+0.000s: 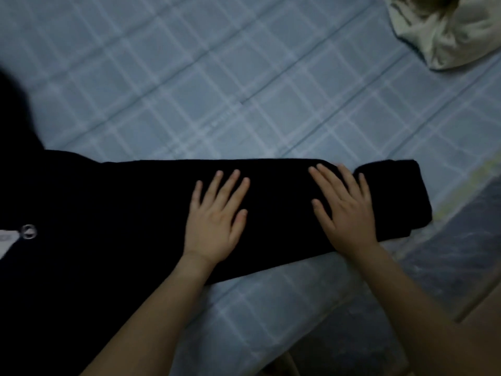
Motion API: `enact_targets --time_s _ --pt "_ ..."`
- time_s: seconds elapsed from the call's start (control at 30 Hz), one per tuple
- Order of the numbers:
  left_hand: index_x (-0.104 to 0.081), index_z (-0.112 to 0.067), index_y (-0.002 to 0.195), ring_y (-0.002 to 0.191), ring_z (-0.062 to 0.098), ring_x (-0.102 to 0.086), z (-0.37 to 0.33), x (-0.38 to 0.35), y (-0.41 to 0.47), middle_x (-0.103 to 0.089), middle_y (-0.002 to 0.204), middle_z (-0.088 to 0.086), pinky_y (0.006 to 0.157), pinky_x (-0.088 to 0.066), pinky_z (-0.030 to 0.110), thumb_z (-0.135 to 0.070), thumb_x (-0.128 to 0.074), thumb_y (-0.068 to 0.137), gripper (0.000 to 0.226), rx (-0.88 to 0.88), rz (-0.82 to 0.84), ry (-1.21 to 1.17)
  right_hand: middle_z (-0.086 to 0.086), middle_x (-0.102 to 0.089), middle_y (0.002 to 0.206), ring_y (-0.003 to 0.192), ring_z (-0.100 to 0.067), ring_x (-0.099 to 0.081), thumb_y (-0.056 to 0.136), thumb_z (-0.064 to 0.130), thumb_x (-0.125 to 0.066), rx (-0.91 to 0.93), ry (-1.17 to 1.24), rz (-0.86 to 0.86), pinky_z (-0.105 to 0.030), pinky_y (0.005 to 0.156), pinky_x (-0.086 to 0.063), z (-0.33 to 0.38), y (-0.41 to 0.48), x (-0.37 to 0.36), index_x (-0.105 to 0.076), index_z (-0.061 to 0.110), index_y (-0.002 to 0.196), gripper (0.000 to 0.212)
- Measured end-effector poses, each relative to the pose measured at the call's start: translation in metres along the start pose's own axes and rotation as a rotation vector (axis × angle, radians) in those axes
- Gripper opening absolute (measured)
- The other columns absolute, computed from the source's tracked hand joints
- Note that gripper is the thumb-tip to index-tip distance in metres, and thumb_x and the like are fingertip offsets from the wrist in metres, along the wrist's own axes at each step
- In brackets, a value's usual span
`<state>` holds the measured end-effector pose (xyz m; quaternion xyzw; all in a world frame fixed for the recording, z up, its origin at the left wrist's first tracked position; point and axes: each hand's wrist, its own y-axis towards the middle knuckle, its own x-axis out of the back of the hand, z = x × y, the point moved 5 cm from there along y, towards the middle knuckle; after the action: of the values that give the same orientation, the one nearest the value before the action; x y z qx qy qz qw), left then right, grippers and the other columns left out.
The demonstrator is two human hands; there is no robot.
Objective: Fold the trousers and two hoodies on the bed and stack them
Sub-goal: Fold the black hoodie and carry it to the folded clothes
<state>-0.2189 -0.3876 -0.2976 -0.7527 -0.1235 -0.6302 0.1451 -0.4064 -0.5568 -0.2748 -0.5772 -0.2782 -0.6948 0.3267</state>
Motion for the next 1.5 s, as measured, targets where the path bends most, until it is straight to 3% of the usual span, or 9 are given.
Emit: enact_targets --time_s 0.2,0.37,0.5,0.8,0.97,1.1,1.23,1.33,1.5 --pt "-0.034 -0.03 0.152 0.151 0.019 -0.016 -0.001 0.015 -0.002 -0.026 0.16 -0.008 0.122 -0.005 0.047 -0.041 -0.044 0.096 0.058 0.007 0.036 -0.2 -0.001 -0.042 0.156 0.146 -0.036 -0.028 0.094 0.035 -0.035 -0.12 -0.183 0.044 -0.065 0.114 -0.014 0.035 -0.002 0.01 -0.041 0.019 0.151 0.06" --pt "-0.047 -0.021 0.145 0.146 0.012 -0.028 0.046 0.069 -0.042 -0.042 0.153 -0.003 0.121 -0.017 0.029 -0.019 -0.054 0.097 0.049 0.127 0.021 -0.851 -0.007 -0.046 0.152 0.145 -0.036 -0.03 0.088 0.031 -0.044 -0.108 -0.013 -0.042 -0.064 0.114 -0.016 0.145 -0.007 0.019 -0.05 0.015 0.144 0.058" --pt "-0.054 -0.011 0.139 0.139 0.025 -0.042 0.121 0.124 -0.129 -0.051 0.146 0.006 0.119 -0.024 0.04 -0.022 -0.045 0.097 0.044 0.137 -0.213 -0.457 -0.008 -0.047 0.151 0.145 -0.033 -0.034 0.091 0.031 -0.04 0.02 0.266 -0.023 -0.058 0.117 -0.019 0.279 -0.02 0.011 -0.051 0.012 0.143 0.057" --pt "-0.037 -0.021 0.15 0.147 0.027 -0.025 0.292 0.101 -0.274 -0.034 0.157 0.002 0.118 -0.014 0.054 -0.036 -0.028 0.099 0.054 0.603 -0.124 -0.022 0.002 -0.028 0.162 0.152 -0.019 -0.015 0.1 0.034 -0.032 0.229 0.436 0.056 -0.048 0.124 -0.008 0.508 -0.046 -0.04 -0.033 0.023 0.154 0.054" --pt "-0.006 -0.028 0.157 0.152 0.024 0.005 0.309 0.047 -0.288 -0.001 0.166 0.0 0.12 0.001 0.054 -0.046 -0.028 0.101 0.063 0.664 0.076 -0.095 0.001 -0.023 0.164 0.153 -0.021 -0.012 0.103 0.034 -0.037 0.185 0.21 0.166 -0.049 0.124 -0.005 0.527 -0.047 -0.093 -0.025 0.029 0.157 0.055" --pt "-0.015 -0.029 0.156 0.152 0.024 0.0 0.326 0.064 -0.291 -0.004 0.165 0.0 0.12 -0.005 0.049 -0.045 -0.044 0.096 0.069 0.513 0.141 -0.26 0.001 -0.028 0.162 0.152 -0.023 -0.016 0.102 0.031 -0.041 0.171 0.127 0.165 -0.049 0.123 -0.006 0.527 -0.046 -0.098 -0.029 0.028 0.156 0.055" --pt "-0.049 -0.019 0.141 0.13 0.03 -0.044 0.408 0.119 -0.322 -0.048 0.145 0.006 0.107 -0.038 0.041 -0.028 -0.058 0.091 0.052 0.583 -0.183 -0.247 -0.001 -0.034 0.16 0.151 -0.022 -0.019 0.099 0.027 -0.047 0.112 0.22 0.159 -0.05 0.123 -0.008 0.539 -0.034 -0.084 -0.038 0.023 0.152 0.054" --pt "-0.032 -0.018 0.151 0.133 0.029 -0.035 0.464 0.123 -0.344 -0.04 0.149 0.008 0.109 -0.032 0.042 -0.034 -0.056 0.095 0.063 0.744 -0.216 -0.232 -0.001 -0.029 0.162 0.152 -0.023 -0.016 0.1 0.026 -0.047 0.232 0.252 0.122 -0.05 0.124 -0.006 0.576 -0.023 -0.078 -0.036 0.022 0.153 0.054" --pt "-0.035 -0.033 0.148 0.129 0.03 -0.032 0.491 0.12 -0.345 -0.034 0.145 0.012 0.107 -0.029 0.048 -0.039 -0.064 0.088 0.067 0.793 -0.427 -0.136 0.003 -0.02 0.165 0.154 -0.021 -0.005 0.1 0.037 -0.031 0.357 0.257 0.131 -0.049 0.124 0.003 0.619 -0.009 -0.092 -0.028 0.028 0.156 0.056"
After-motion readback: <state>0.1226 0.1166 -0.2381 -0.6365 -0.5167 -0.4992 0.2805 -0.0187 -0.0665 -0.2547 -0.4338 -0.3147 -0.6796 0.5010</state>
